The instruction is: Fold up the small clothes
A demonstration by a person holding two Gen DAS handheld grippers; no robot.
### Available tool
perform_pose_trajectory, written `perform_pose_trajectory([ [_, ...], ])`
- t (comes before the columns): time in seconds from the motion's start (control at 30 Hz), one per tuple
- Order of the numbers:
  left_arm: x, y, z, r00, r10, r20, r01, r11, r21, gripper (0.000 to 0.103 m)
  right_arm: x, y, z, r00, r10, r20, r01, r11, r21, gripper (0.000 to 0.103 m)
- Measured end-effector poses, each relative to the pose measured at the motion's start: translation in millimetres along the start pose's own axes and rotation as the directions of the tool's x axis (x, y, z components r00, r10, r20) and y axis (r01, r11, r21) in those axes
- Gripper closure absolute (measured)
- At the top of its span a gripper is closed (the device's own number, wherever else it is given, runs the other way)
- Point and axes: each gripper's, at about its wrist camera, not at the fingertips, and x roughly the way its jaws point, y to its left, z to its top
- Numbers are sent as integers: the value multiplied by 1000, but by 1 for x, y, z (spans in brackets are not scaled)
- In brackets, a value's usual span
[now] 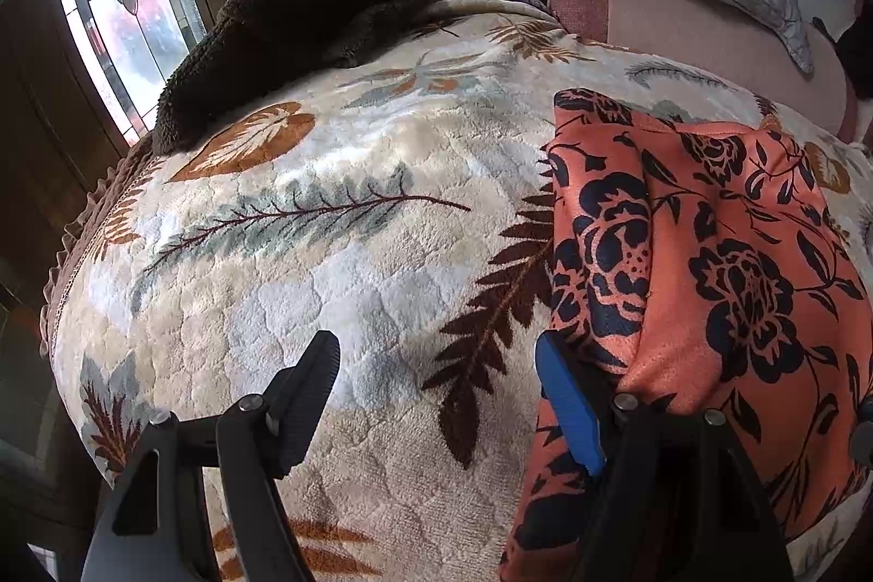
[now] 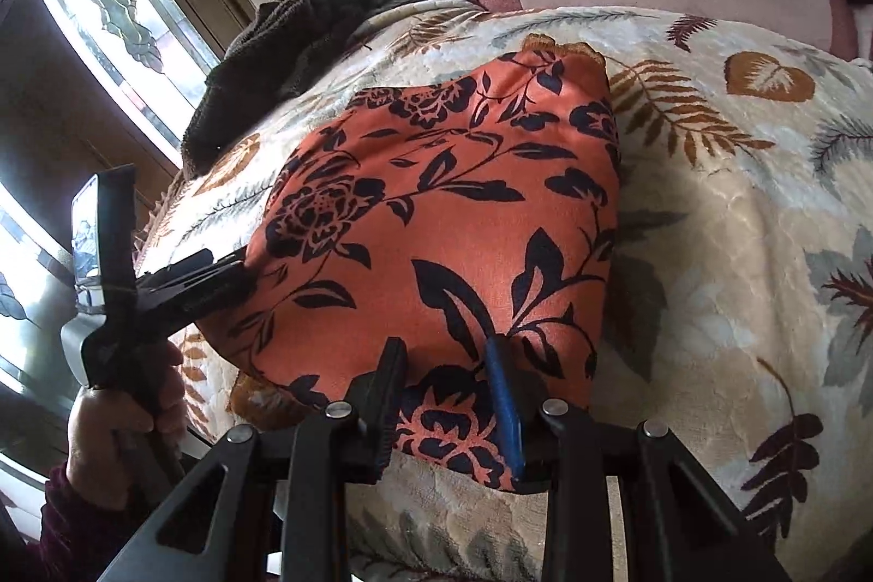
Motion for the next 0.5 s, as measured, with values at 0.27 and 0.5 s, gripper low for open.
perform_pose_trajectory([
  [0.27,1,2,1,1000,-14,-16,14,1000,-7,28,1,-6,-5,999,39,28,-39,999,11,69],
  [0.5,-17,27,20,971,-238,-32,234,966,-108,28,-21,-11,5,995,66,71,-68,997,28,69],
])
